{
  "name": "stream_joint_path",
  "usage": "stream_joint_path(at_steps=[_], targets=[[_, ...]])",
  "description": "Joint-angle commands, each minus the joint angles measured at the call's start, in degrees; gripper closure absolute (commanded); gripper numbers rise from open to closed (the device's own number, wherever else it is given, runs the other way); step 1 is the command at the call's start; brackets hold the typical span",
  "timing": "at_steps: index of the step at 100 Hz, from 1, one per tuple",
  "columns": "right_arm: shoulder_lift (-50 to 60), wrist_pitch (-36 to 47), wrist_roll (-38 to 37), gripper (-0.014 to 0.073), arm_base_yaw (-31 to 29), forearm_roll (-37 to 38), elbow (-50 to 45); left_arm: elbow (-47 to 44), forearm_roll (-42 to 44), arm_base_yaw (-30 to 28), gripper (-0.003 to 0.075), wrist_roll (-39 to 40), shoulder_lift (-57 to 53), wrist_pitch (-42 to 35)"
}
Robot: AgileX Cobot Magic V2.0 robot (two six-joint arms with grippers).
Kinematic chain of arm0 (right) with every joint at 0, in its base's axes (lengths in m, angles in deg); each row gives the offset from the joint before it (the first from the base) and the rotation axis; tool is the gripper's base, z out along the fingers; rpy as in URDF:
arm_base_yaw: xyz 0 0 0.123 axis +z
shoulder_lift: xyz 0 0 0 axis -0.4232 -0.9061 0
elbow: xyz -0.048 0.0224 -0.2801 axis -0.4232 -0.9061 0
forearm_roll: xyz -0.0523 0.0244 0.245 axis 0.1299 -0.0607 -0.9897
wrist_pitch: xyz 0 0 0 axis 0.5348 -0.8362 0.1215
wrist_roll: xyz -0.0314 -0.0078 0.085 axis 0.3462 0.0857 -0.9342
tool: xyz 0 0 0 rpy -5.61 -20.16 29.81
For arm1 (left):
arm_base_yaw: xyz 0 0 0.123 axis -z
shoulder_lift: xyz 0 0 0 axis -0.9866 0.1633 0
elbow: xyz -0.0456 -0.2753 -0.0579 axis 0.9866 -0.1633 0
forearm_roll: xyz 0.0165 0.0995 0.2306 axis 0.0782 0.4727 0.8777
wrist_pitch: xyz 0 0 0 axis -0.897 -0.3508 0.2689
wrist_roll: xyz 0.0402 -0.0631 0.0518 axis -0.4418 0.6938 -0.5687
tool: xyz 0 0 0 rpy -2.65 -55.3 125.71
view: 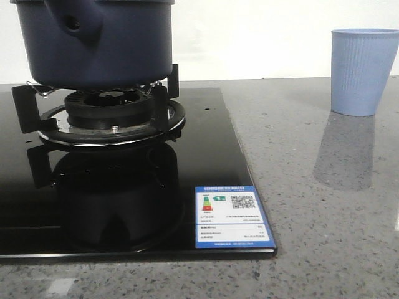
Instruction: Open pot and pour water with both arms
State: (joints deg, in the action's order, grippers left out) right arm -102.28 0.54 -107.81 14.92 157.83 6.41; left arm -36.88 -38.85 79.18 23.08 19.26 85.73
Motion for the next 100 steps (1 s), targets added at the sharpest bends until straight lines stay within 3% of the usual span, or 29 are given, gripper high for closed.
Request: stream_joint_path(at_steps=[1,7,12,21,31,36,42,46,54,76,86,100], targets=[[-0.6,-2.5,1.4,0.0631,0.2,-4.0,1.3,-2.0,-0.3,-0.1,0.0739,0.3,-1.5,-4.3],[-1.6,-2.9,7.6,0.0631,0.2,-10.3,1.3,-2.0,-0.3,-0.1,0.0739,0.3,-1.5,-4.3],[-2.9,-2.9,19.1,0.0631,0.2,-19.0,1.3,-2.0,-0.3,-0.1,0.0739,0.3,-1.5,-4.3],[-5.7,-2.6,39.9,0.0631,0.2,-41.1,1.3,-2.0,-0.3,-0.1,0.0739,0.3,-1.5,-4.3],[-7.9,-6.9,67.0,0.0631,1.1,-72.1,1.3,-2.0,-0.3,-0.1,0.0739,0.3,-1.5,-4.3],[-8.0,-11.1,78.2,0.0631,2.2,-82.8,1.3,-2.0,-0.3,-0.1,0.0739,0.3,-1.5,-4.3],[-7.8,-16.6,89.7,0.0631,4.0,-90.5,1.3,-2.0,-0.3,-0.1,0.0739,0.3,-1.5,-4.3],[-7.2,-19.4,94.0,0.0631,5.1,-92.2,1.0,-2.0,-0.3,-0.1,0.0739,0.3,-1.5,-4.3],[-5.7,-18.5,94.9,0.0631,6.4,-91.8,-0.7,-2.0,-0.3,-0.1,0.0739,0.3,-1.5,-4.3],[1.7,-4.0,94.9,0.0631,6.7,-92.1,-11.9,-2.0,-0.3,-0.1,0.0739,0.3,-1.5,-4.3],[6.9,-5.0,94.9,0.0631,6.7,-92.7,-14.7,-2.0,-0.3,-0.1,0.0739,0.3,-1.5,-4.3],[14.2,-13.1,94.9,0.0631,6.7,-92.7,-14.6,-2.0,-0.3,-0.1,0.0739,0.3,-1.5,-4.3]])
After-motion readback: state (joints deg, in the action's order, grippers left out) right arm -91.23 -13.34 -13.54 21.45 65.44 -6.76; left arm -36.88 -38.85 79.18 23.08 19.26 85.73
